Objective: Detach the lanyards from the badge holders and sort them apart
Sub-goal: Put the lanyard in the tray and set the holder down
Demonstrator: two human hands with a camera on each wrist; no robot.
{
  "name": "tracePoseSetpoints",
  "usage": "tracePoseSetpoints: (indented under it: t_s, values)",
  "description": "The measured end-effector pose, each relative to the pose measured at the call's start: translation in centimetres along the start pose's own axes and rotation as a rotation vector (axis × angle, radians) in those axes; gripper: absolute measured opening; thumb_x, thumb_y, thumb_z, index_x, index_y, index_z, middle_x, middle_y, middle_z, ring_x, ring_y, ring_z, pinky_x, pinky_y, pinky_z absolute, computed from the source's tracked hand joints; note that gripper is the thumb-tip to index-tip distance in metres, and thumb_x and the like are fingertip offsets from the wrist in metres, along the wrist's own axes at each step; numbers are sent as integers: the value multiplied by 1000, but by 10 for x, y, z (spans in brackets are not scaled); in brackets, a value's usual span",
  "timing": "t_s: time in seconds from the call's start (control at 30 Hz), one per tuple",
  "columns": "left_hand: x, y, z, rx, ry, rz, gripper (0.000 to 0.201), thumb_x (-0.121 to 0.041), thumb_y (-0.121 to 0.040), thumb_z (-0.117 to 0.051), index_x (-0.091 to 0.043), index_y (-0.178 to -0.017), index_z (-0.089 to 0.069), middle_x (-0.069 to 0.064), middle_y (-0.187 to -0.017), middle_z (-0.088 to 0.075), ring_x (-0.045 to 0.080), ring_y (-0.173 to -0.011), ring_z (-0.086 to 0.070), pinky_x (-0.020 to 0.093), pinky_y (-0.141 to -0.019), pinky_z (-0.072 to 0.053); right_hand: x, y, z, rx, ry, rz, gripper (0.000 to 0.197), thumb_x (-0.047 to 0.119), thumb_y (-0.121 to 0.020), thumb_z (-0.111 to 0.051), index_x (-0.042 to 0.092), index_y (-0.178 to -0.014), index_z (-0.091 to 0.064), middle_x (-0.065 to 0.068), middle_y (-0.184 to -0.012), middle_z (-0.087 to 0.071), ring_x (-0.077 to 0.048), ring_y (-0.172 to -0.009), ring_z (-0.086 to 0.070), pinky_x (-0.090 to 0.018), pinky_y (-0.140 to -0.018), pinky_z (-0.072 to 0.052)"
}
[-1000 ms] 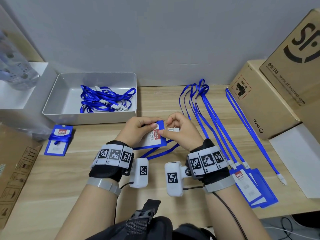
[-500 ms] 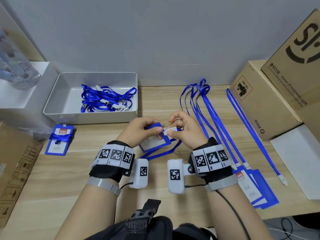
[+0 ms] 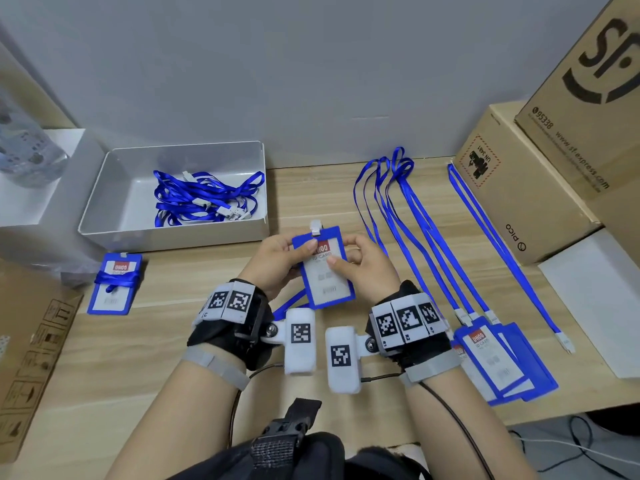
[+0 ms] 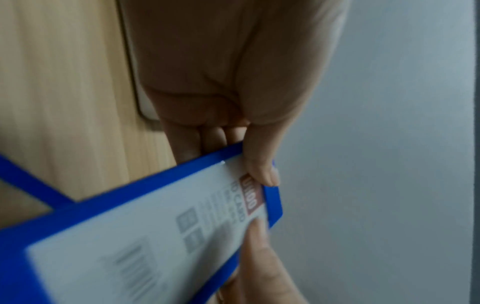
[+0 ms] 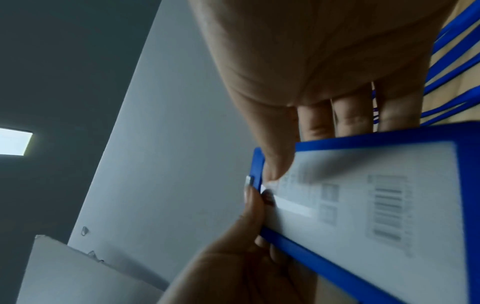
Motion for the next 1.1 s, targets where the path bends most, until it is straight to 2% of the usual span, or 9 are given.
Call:
tracePoseSetpoints:
  t_s: [0.17, 0.33, 0.5, 0.63, 0.73, 0.87, 0.93, 1.03, 1.1]
  values:
    - [-4, -14, -17, 112, 48, 161, 14, -9, -91, -49, -10, -98, -62, -2, -84, -71, 10, -75, -68, 23, -64, -57, -19, 7, 16, 29, 40, -84, 16, 15, -84, -62, 23, -89, -49, -20, -103, -67, -31, -91, -67, -50, -79, -55]
    - [-26, -49, -31, 129, -44, 182, 18, -16, -97, -40, -19, -96, -58, -13, -63, -66, 3, -72, -68, 33, -90, -46, -51, 24, 25, 65, 81, -173, 21, 14, -82, -65, 30, -78, -51, -19, -101, -67, -33, -93, -65, -51, -83, -53]
    - [-53, -92, -36, 106, -30, 111, 20, -13, -100, -34, -14, -86, -49, -8, -54, -52, 8, -53, -58, 27, -60, -57, -97, 54, 46, 21, 64, -284, 18, 15, -82, -64, 30, -78, -56, -10, -100, -68, -28, -95, -65, -51, -86, -52]
    - [-55, -127, -30, 71, -192, 93, 27, -14, -100, -35, -15, -74, -45, -7, -53, -52, 7, -50, -56, 23, -57, -53, -136, 86, 56, -41, 67, -380, 12, 18, -81, -65, 29, -81, -60, 1, -88, -66, -20, -91, -63, -47, -90, -50]
    - [-45, -158, -22, 30, -336, 132, 23, -18, -99, -37, -19, -78, -46, -11, -46, -55, 3, -50, -60, 19, -51, -52, -163, 108, 60, -144, 83, -460, 15, 30, -78, -68, 18, -85, -62, -5, -83, -66, -20, -83, -63, -42, -83, -51]
    - [-23, -196, -16, 6, -483, 191, 27, -21, -100, -36, -20, -75, -46, -12, -46, -60, 1, -53, -61, 22, -53, -50, -176, 133, 58, -308, 127, -543, 14, 30, -78, -69, 18, -84, -64, -11, -81, -67, -25, -82, -63, -38, -78, -49]
    - [-14, -208, -16, -29, -546, 236, 27, -22, -100, -36, -21, -75, -48, -14, -43, -60, -3, -47, -60, 17, -45, -50, -178, 139, 55, -358, 114, -559, 8, 28, -79, -68, 21, -79, -63, -4, -69, -63, -26, -79, -62, -37, -75, -49]
    - [-2, -229, -11, -91, -625, 260, 20, -21, -96, -45, -15, -79, -54, -12, -37, -57, -1, -37, -57, 16, -35, -47, -180, 140, 53, -383, 127, -574, 11, 29, -82, -65, 29, -74, -58, 6, -59, -51, -12, -65, -53, -25, -64, -43]
    - [6, -245, -5, -100, -677, 272, 22, -22, -95, -48, -15, -75, -52, -12, -35, -56, 0, -34, -56, 15, -34, -45, -179, 139, 55, -434, 161, -593, 7, 30, -83, -64, 24, -79, -61, 6, -62, -51, -8, -64, -50, -19, -61, -38]
Point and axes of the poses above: each hand's wrist, its own y-axis away from the middle knuckle, its own z-axis out of the back of the hand, x = y × z, the point moved 5 cm from there along -y, towards the middle knuckle
